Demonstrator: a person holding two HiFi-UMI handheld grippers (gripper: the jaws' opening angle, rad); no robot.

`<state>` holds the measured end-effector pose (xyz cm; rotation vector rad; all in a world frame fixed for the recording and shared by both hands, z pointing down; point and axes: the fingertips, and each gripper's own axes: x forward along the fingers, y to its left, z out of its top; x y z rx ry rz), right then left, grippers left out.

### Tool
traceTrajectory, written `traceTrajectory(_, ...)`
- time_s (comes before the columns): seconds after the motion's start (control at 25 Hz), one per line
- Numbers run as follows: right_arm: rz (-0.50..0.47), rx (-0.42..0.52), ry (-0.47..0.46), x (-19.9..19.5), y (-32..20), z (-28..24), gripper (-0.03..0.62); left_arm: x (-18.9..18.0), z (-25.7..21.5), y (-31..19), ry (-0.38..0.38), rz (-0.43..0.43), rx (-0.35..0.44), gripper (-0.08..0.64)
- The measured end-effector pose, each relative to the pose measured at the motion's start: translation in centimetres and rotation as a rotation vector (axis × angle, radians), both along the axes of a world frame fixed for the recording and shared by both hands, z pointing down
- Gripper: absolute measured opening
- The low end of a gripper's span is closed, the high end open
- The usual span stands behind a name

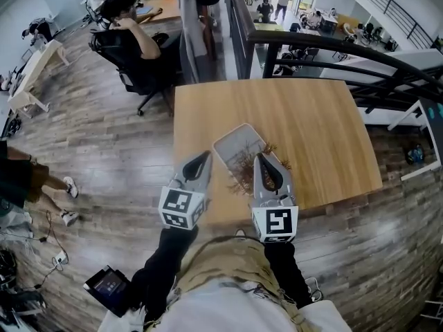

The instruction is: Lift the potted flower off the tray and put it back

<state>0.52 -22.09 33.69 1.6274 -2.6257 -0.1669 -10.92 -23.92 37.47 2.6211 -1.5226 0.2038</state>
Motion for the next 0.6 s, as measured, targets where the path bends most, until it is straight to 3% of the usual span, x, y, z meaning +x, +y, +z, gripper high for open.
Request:
traceTrajectory(0.4, 0.004, -0.001, -0.006, -0.64, 0.27, -0.22, 0.003, -0.48, 0.17, 0.08, 0.006, 0.008, -0.009, 0.002)
traceTrajectory(0.6, 0.009, 0.021, 0.045, -0.94, 0.37, -0.29, 0.003, -0.41, 0.38, 0.01, 0.005, 0.018, -0.004, 0.002)
